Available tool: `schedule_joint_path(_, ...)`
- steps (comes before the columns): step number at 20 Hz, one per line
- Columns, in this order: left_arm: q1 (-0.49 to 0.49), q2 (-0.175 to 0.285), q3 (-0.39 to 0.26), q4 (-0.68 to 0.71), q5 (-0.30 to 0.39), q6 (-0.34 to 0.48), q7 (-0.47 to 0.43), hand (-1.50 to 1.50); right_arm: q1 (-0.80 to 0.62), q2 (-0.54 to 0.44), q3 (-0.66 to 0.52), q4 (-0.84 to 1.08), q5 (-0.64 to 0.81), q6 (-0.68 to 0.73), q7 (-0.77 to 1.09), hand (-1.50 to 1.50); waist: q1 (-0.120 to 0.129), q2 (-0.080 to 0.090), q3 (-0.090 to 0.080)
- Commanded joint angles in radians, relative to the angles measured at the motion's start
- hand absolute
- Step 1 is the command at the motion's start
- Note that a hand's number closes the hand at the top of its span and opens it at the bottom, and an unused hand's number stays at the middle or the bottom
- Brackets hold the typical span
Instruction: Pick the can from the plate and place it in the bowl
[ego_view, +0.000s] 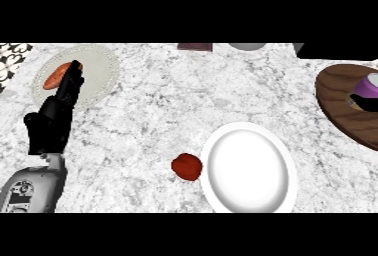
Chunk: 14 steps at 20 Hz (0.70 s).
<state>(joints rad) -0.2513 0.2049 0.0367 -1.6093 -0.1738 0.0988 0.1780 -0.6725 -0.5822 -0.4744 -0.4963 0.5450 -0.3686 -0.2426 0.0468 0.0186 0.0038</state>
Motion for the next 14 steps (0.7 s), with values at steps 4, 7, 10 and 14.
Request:
schedule_joint_path(4, 0.006, -0.004, 0.008, 0.002, 0.013, -0.01, -0.004, 0.0, -0.041, -0.022, -0.124, 0.128, -0.143, 0.073, -0.263, -1.5, -0.004, -0.001, 0.001)
schedule_joint_path(7, -0.022, 0.013, 0.036, 0.056, 0.017, -0.016, -0.022, 0.0, -0.074, -0.081, -0.151, 0.174, -0.167, 0.111, -0.266, -1.5, -0.017, -0.003, 0.0)
schedule_joint_path(10, 0.078, 0.02, 0.03, -0.043, 0.033, -0.041, -0.028, 0.0, -0.07, -0.099, -0.183, 0.201, -0.206, 0.122, -0.294, -1.5, -0.013, -0.008, -0.001)
schedule_joint_path(14, 0.041, 0.002, 0.029, -0.023, 0.001, -0.006, 0.0, 0.0, 0.011, -0.151, -0.222, 0.187, -0.28, 0.268, -0.317, -1.5, -0.04, -0.016, -0.003)
